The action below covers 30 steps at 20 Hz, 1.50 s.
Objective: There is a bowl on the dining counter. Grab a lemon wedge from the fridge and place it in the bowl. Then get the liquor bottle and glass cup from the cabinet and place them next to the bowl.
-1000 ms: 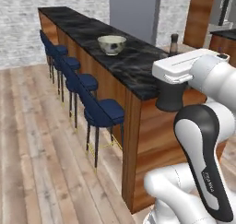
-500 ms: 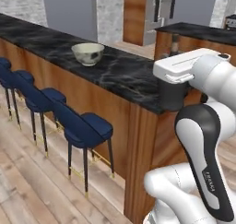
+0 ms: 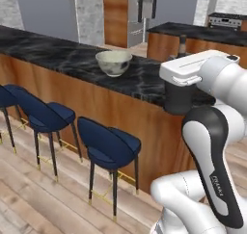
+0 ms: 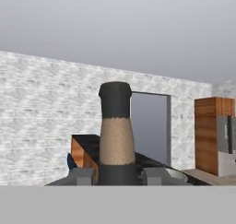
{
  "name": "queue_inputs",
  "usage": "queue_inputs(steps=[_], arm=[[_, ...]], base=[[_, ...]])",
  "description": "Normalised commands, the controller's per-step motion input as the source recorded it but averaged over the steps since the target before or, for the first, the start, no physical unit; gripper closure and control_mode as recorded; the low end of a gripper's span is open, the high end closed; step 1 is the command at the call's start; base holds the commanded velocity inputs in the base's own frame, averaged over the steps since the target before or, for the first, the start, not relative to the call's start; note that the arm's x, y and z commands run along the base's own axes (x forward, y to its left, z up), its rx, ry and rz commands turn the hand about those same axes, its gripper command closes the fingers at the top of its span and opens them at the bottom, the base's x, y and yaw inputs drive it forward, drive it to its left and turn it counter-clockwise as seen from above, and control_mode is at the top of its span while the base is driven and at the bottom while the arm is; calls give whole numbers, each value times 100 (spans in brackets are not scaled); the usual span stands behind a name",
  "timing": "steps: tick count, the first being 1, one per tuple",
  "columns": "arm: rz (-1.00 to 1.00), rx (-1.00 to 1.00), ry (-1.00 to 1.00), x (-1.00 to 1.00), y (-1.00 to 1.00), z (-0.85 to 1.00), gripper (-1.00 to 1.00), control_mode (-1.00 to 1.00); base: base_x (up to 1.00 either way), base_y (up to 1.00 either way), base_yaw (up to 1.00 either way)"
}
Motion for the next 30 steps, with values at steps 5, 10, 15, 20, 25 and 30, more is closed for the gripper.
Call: queue_inputs(steps=[5,10,15,20,25,30], arm=[[0,0,0,0,0,0,100,100],[0,0,0,0,0,0,100,100],[0,0,0,0,0,0,100,100],[0,0,0,0,0,0,100,100],[0,0,0,0,0,0,100,100],[0,0,0,0,0,0,100,100]], base=[[27,100,-35],[37,100,-42],[40,97,-48],[26,76,-62],[11,60,-71],[6,12,-66]])
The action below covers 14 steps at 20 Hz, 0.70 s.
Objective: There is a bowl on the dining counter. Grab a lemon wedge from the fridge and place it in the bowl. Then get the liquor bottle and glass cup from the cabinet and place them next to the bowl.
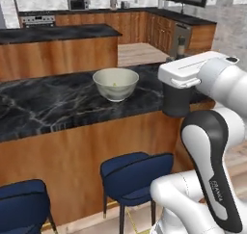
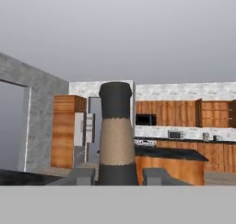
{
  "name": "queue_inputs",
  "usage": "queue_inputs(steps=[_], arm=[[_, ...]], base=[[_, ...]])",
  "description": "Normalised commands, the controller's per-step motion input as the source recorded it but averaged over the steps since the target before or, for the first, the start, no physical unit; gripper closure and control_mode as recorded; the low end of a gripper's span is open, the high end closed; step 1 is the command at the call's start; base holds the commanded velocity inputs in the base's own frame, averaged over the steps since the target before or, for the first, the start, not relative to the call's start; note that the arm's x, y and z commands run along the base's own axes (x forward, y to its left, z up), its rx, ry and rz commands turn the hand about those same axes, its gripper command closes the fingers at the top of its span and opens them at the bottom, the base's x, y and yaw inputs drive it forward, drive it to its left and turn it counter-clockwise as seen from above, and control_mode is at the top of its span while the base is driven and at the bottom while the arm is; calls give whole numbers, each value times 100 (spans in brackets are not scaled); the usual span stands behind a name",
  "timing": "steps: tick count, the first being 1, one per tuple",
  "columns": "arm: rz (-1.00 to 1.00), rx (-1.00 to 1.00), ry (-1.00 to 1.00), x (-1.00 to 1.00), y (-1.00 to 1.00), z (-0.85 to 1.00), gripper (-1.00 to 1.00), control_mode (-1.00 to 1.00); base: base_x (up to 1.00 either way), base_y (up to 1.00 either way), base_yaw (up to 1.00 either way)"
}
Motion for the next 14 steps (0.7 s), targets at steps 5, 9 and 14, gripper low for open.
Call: queue_inputs(steps=[5,9,14], arm=[[0,0,0,0,0,0,100,100],[0,0,0,0,0,0,100,100],[0,0,0,0,0,0,100,100]], base=[[21,1,-51],[80,35,-17],[99,10,6]])
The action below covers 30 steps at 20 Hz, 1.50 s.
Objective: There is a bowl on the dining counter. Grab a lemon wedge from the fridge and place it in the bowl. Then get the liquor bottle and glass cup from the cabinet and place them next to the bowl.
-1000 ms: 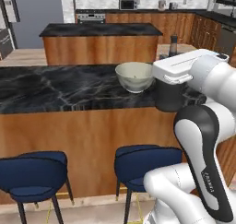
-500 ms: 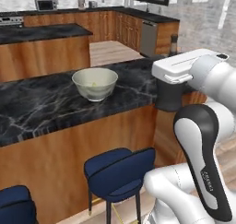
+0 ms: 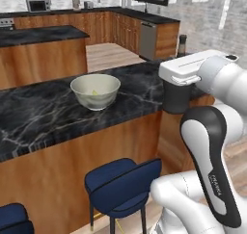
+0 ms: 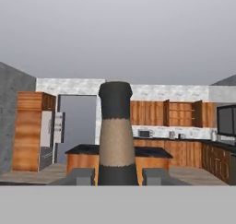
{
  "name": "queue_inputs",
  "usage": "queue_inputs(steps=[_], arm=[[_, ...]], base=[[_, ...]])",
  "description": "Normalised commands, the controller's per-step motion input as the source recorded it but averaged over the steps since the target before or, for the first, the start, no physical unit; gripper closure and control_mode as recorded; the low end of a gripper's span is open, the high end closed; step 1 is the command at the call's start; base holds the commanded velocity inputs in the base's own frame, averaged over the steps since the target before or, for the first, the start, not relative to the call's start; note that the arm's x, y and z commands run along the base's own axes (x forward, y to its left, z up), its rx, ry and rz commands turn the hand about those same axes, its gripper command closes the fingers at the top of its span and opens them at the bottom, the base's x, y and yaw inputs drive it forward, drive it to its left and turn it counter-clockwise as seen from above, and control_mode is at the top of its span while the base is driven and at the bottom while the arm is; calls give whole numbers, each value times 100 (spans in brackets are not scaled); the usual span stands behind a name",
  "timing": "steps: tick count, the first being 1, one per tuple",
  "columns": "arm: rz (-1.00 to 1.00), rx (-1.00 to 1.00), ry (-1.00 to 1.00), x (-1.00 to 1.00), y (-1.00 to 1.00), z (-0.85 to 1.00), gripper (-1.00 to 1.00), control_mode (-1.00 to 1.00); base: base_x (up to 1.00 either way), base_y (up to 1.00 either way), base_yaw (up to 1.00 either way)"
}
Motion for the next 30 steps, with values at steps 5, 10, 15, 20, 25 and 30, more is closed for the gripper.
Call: queue_inputs(steps=[5,10,15,20,25,30], arm=[[0,0,0,0,0,0,100,100],[0,0,0,0,0,0,100,100],[30,0,-4,71,-21,0,100,-100],[54,0,-13,45,-51,0,100,-100],[38,0,-19,10,-39,-14,100,-100],[19,0,-1,44,-30,-34,100,-100]], base=[[100,0,39],[86,0,35],[0,0,0],[0,0,0],[0,0,0],[0,0,0]])
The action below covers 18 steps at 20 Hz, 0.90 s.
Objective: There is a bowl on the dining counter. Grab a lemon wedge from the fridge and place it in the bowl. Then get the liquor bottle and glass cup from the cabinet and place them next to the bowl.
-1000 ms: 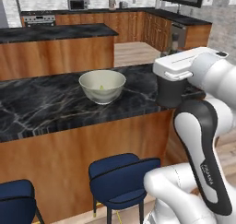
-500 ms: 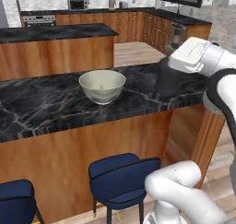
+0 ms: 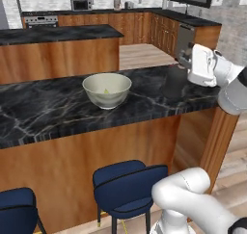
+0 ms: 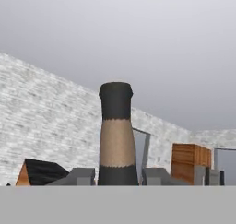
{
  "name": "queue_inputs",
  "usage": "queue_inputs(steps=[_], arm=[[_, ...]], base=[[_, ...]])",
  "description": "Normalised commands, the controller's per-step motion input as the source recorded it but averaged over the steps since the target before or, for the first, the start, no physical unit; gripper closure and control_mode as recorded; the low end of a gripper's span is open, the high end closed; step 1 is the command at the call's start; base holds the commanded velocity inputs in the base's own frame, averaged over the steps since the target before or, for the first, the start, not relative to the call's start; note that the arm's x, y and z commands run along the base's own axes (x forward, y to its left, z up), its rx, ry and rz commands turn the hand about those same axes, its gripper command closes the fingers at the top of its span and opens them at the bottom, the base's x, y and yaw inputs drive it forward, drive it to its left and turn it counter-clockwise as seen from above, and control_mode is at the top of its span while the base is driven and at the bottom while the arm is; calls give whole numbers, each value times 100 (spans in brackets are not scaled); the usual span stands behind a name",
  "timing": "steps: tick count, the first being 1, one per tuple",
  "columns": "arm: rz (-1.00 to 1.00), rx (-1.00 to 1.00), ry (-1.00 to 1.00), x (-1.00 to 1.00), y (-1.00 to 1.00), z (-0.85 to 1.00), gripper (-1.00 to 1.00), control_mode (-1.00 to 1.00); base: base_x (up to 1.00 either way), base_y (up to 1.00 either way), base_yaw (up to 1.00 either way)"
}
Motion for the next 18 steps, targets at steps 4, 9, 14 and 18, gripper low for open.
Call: queue_inputs(steps=[4,9,14,18], arm=[[17,0,13,59,-22,-33,100,-100],[13,-6,2,38,-7,-12,100,-100],[1,-23,0,22,6,-1,100,-100],[0,-8,2,46,8,-8,100,-100]], base=[[0,0,0],[0,0,0],[0,0,0],[0,0,0]])
